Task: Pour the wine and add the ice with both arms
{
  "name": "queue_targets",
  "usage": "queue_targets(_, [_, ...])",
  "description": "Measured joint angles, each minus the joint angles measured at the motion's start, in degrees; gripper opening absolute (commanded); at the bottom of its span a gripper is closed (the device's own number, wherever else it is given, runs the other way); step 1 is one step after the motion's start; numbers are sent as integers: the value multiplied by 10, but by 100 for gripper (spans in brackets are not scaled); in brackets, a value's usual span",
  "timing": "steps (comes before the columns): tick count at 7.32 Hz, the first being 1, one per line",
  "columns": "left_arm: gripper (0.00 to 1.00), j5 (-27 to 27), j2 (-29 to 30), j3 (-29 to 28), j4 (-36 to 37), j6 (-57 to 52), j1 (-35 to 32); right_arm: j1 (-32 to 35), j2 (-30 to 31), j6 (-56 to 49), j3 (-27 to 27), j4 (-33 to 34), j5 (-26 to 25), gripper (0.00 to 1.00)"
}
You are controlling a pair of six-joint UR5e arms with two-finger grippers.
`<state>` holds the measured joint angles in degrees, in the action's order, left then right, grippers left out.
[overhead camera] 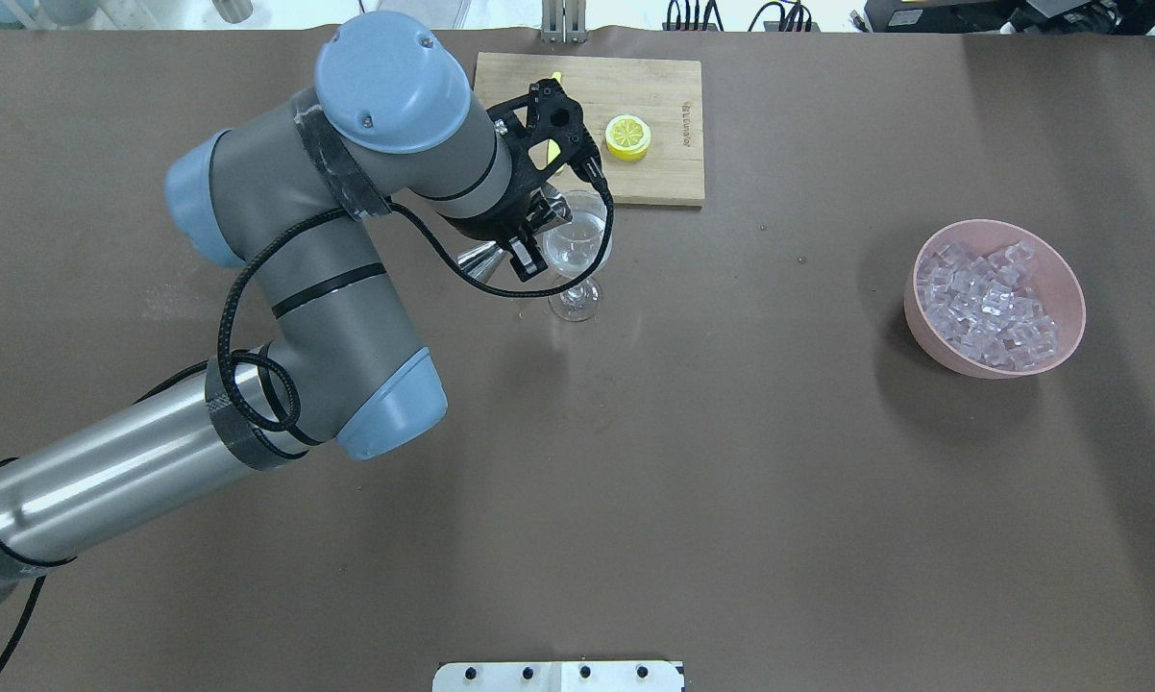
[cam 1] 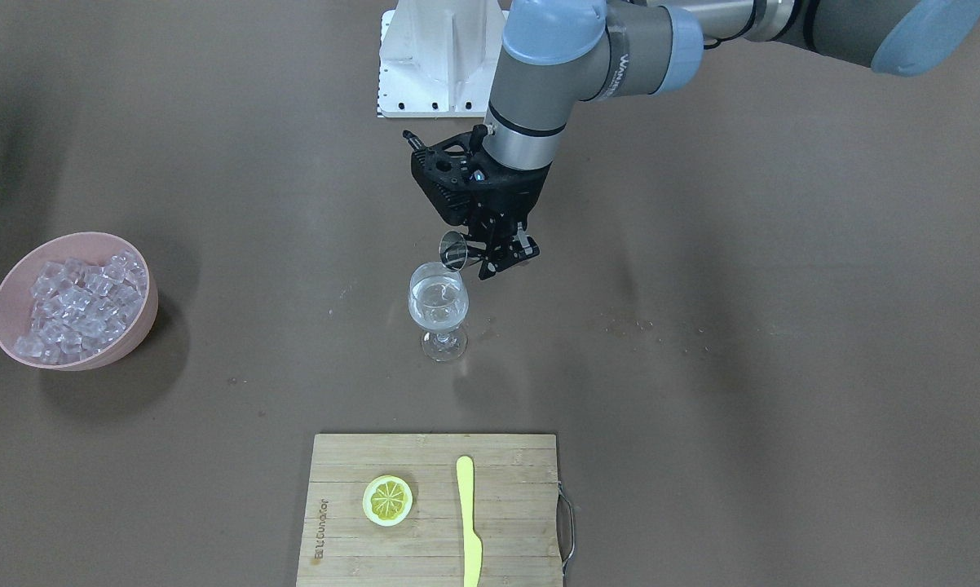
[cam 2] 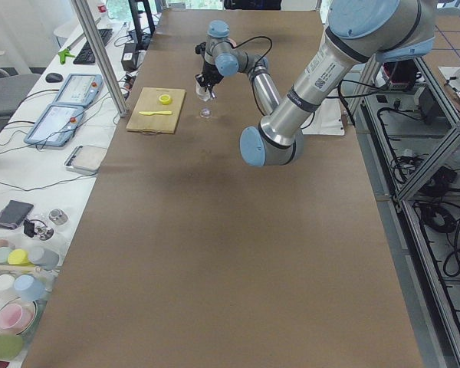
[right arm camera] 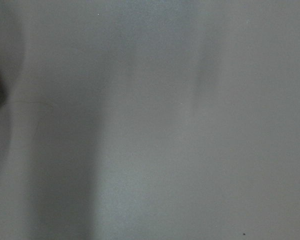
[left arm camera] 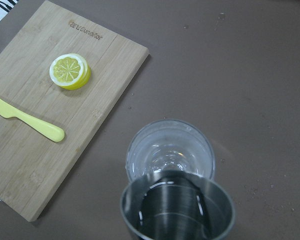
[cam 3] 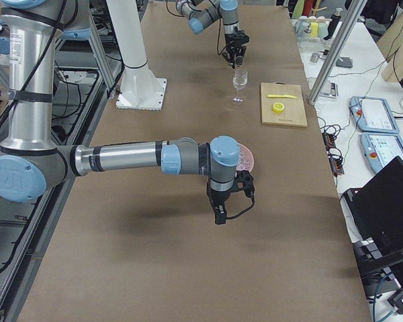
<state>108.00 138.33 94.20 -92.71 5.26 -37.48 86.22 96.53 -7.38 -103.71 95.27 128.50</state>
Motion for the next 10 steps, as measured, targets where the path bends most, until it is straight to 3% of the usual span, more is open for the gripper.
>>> queue_targets(10, [0,-70,40,-15,90,-49,18,0,1,0,0,0,0,100])
